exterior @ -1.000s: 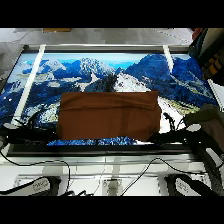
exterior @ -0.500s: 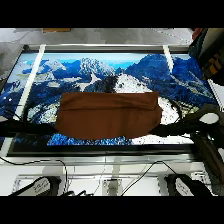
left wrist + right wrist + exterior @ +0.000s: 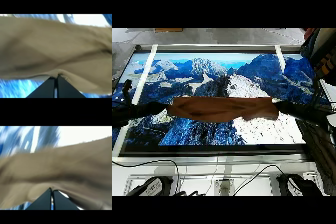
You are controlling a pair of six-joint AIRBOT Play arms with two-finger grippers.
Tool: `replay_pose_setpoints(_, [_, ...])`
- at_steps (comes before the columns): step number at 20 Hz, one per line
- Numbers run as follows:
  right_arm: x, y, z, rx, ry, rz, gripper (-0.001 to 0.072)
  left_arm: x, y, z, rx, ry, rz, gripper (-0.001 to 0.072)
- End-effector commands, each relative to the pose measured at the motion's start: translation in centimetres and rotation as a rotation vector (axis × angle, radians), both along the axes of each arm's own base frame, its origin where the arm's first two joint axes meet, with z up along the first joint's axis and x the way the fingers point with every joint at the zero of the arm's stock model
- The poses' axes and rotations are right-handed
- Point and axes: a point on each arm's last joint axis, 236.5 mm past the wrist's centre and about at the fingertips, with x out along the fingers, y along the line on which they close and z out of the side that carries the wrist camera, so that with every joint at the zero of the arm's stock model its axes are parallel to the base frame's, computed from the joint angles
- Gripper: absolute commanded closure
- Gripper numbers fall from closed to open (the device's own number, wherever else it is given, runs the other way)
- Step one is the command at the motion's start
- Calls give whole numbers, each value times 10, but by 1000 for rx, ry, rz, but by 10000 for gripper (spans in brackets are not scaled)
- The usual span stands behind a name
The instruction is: Fold the clothes and pants, and hang the long-sleeved shirts on hangers.
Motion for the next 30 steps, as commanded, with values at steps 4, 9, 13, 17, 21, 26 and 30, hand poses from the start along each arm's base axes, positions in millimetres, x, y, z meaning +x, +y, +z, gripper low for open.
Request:
replay_pose_setpoints(4, [98, -78, -63, -38, -54, -430, 702, 80, -9, -74, 126, -18, 227, 692])
replay_pose_setpoints(9, [120, -99, -126, -10, 54, -553, 701, 113, 21, -95, 188, -53, 467, 692])
replay_pose_setpoints(13, [117, -89, -149, -18, 113, -506, 133, 115, 28, -94, 203, -65, 488, -13])
replay_pose_setpoints(17, [108, -72, -155, -57, 152, -392, 9, 109, 14, -97, 160, -30, 426, -10])
replay_pose_setpoints(21, [86, -34, -161, -90, 255, -153, 20, 93, 14, -103, 42, 67, 383, -7])
replay_pose_setpoints(26, [72, 1, -137, -59, 320, 44, 20, 47, 8, -144, 62, 424, 142, -4])
replay_pose_setpoints(30, [65, 17, -119, -27, 343, 134, 20, 64, -19, -150, -26, 472, 32, -6])
